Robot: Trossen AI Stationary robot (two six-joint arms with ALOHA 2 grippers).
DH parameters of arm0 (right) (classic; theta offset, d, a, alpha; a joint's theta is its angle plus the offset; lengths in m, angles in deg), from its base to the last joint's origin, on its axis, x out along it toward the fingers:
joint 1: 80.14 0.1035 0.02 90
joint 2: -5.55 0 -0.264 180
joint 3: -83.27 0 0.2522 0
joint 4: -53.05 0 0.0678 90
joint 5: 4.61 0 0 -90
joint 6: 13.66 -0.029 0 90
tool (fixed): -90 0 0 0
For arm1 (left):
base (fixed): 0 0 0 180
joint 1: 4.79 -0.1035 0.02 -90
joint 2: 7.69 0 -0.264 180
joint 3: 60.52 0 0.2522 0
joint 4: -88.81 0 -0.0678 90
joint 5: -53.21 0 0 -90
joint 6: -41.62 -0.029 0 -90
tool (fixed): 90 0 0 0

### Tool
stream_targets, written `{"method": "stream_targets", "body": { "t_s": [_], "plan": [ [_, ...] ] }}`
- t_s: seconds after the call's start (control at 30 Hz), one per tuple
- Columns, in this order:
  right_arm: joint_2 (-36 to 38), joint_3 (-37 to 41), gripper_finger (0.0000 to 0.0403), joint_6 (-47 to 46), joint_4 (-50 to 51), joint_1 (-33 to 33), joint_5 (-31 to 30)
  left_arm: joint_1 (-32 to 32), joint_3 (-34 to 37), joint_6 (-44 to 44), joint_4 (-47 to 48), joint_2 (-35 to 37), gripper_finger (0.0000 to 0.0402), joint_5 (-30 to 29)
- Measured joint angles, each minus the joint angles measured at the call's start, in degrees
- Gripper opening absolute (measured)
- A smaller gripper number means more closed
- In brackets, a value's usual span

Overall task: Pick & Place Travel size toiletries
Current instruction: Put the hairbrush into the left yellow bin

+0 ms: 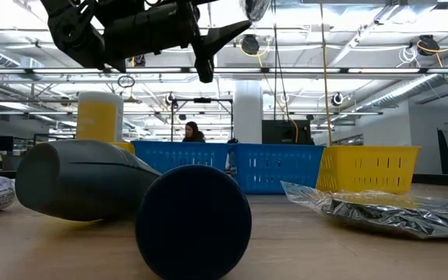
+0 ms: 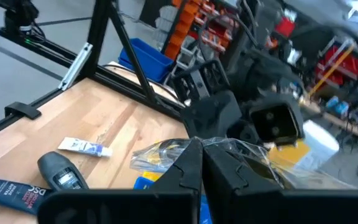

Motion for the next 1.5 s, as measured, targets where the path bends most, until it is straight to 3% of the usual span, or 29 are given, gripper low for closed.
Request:
{"method": "stream_targets", "body": {
  "t_s": [0.77, 0.93, 1.17, 1.3, 1.5],
  "plan": [
    [-2.7, 0.0, 0.0, 1.5, -0.6, 1.4, 0.0, 0.2, 0.1, -0.9, -4.0, 0.1, 0.0207, 4.5],
    [-0.8, 0.0, 0.0, 4.7, -1.6, 1.8, -3.1, -0.1, 0.1, -0.9, -3.4, 0.1, 0.0207, 4.5],
    [0.8, 0.0, 0.0, 6.8, -3.1, 2.7, -2.4, -0.3, 0.1, -0.3, -3.4, 0.1, 0.0207, 4.5],
    [-0.5, 0.0, 0.0, 6.9, -3.6, 2.7, 1.9, -0.3, 0.1, -0.2, -4.0, 0.1, 0.0207, 4.5],
    [-3.2, 0.1, 0.0, 9.0, -6.4, 2.1, -0.1, 0.1, 0.1, -0.7, -4.7, 0.1, 0.0207, 4.5]
  ]
}}
